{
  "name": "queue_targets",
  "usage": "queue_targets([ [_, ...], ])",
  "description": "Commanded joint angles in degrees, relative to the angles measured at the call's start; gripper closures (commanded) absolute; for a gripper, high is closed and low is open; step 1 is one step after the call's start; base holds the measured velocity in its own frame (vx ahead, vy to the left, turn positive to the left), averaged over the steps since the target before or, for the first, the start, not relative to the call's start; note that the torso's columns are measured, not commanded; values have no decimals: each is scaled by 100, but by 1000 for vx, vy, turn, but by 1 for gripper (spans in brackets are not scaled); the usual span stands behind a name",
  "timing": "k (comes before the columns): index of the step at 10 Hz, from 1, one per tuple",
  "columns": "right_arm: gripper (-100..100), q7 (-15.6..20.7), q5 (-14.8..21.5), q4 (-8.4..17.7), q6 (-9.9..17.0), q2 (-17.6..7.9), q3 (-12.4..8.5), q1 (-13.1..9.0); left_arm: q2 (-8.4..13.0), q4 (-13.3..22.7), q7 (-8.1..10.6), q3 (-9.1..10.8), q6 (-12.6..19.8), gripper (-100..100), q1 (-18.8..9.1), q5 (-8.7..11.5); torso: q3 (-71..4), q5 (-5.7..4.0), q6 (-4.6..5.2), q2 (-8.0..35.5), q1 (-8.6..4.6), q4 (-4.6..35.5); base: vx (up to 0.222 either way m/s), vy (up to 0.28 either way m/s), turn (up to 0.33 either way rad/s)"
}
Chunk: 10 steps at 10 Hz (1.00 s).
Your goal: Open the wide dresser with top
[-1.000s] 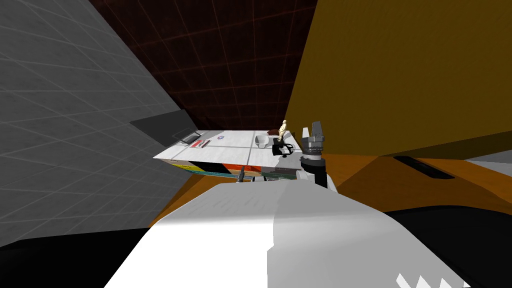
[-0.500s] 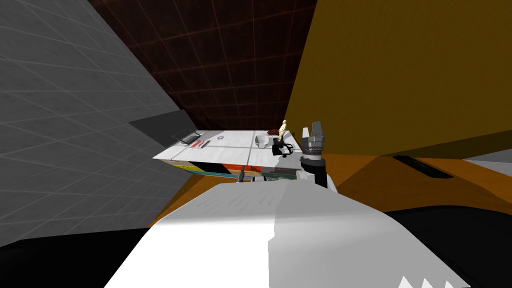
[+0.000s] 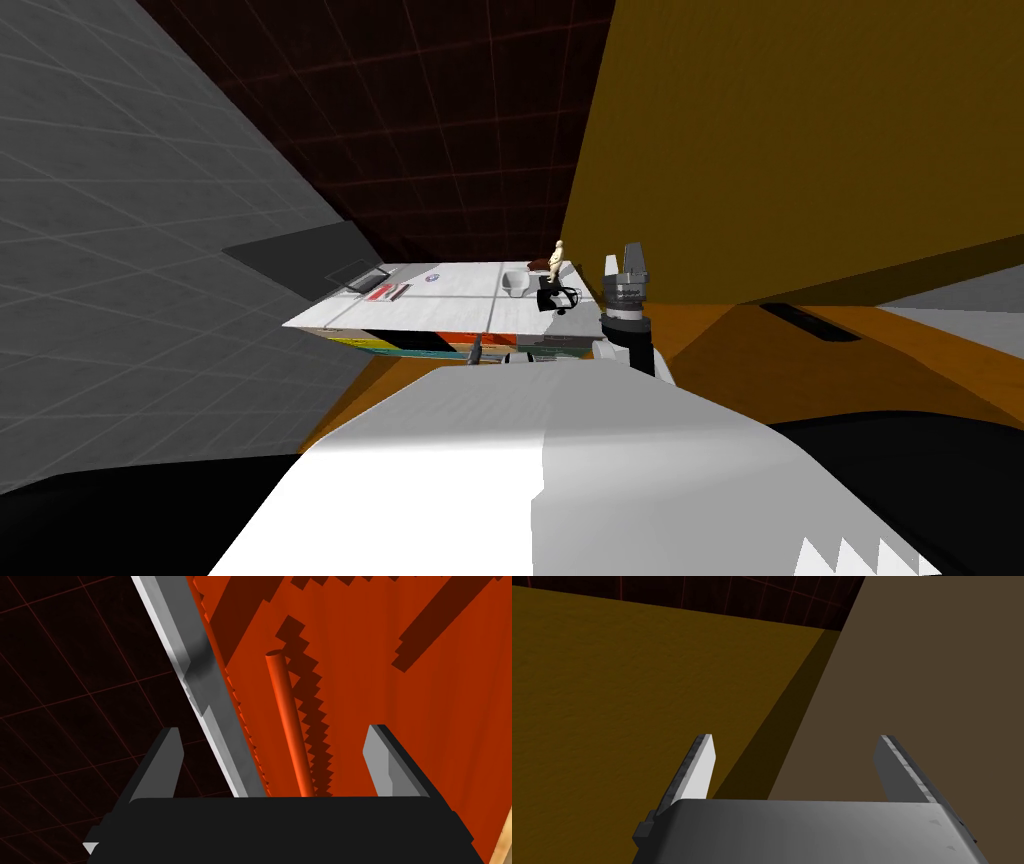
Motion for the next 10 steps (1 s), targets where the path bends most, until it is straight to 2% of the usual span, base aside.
queue_targets([
  [1, 0, 0, 0, 0, 0, 0, -1, 0, 162, 49, 295, 304, -69, -100, -11, -155, 0, 4, -1, 1, 21, 0, 15, -40, -84],
  [3, 0, 0, 0, 0, 0, -1, -1, 0, 246, 13, 461, 488, -90, -100, 29, -263, 0, 6, -1, 1, 19, 0, 16, -58, -86],
  [4, 0, 0, 0, 0, 0, -1, -1, 0, 202, -69, 398, 415, -46, -100, 75, -238, 0, 4, -1, 1, 18, 0, -3, -7, -3],
  [5, 0, 0, 0, 0, 0, -1, -1, 0, 120, 68, 212, 212, -58, 100, -31, -101, 2, 7, -1, 4, 28, 1, -12, 6, 61],
  [6, 0, 0, 0, 0, 0, -1, -2, 0, 120, 68, 212, 212, -58, 100, -31, -101, 3, 8, -2, 5, 27, 1, -18, 14, 81],
  [7, 0, 0, 0, 0, 0, -2, -2, 1, 36, 104, 45, 28, -37, 100, -71, 8, 5, -12, 6, 28, 0, 32, -23, 56, 124],
  [8, 0, 0, 0, 0, 0, -2, -2, 0, -6, 123, -38, -64, -27, 100, -91, 62, 16, -8, 16, 38, -15, 30, -17, 88, 101],
  [9, 0, 0, 0, 0, 0, -2, -2, 0, -6, 123, -38, -64, -27, 100, -91, 62, 14, -6, 11, 32, -8, 22, -6, 61, 46],
  [10, 0, 0, 0, 0, 0, -2, -2, 0, -90, 159, -204, -249, -6, 100, -131, 170, 9, -21, -1, 31, -11, 33, -19, 60, 115],
])
